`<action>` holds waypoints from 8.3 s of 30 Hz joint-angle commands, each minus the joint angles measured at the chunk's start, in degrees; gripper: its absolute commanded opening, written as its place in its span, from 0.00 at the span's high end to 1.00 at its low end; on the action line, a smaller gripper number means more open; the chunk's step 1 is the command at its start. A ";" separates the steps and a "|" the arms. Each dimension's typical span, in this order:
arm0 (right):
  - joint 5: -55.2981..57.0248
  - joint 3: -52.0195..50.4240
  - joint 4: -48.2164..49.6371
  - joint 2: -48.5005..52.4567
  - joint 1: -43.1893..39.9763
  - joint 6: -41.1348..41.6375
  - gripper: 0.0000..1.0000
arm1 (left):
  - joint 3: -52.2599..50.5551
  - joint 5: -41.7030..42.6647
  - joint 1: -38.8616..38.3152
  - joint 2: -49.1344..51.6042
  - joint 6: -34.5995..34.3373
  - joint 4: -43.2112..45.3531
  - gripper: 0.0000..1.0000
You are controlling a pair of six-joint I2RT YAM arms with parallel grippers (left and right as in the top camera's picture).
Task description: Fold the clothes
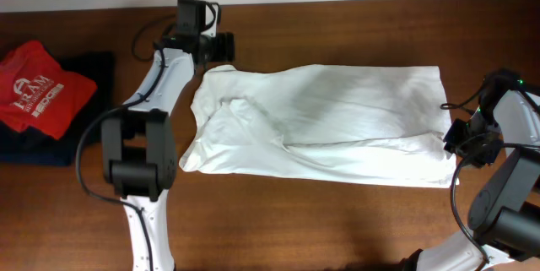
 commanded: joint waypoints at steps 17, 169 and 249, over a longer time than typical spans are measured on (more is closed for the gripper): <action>0.46 9.22 -4.79 -0.24 -0.37 0.24 0.61 | 0.90 3.91 -2.05 5.16 1.11 -7.21 0.99; -10.21 5.44 2.05 12.52 4.87 -11.85 0.75 | 56.46 -8.46 -10.54 20.90 -1.25 -71.78 1.00; -10.69 5.29 0.26 12.63 4.90 -14.21 0.79 | -0.28 -20.33 7.65 3.78 -19.69 -68.11 0.98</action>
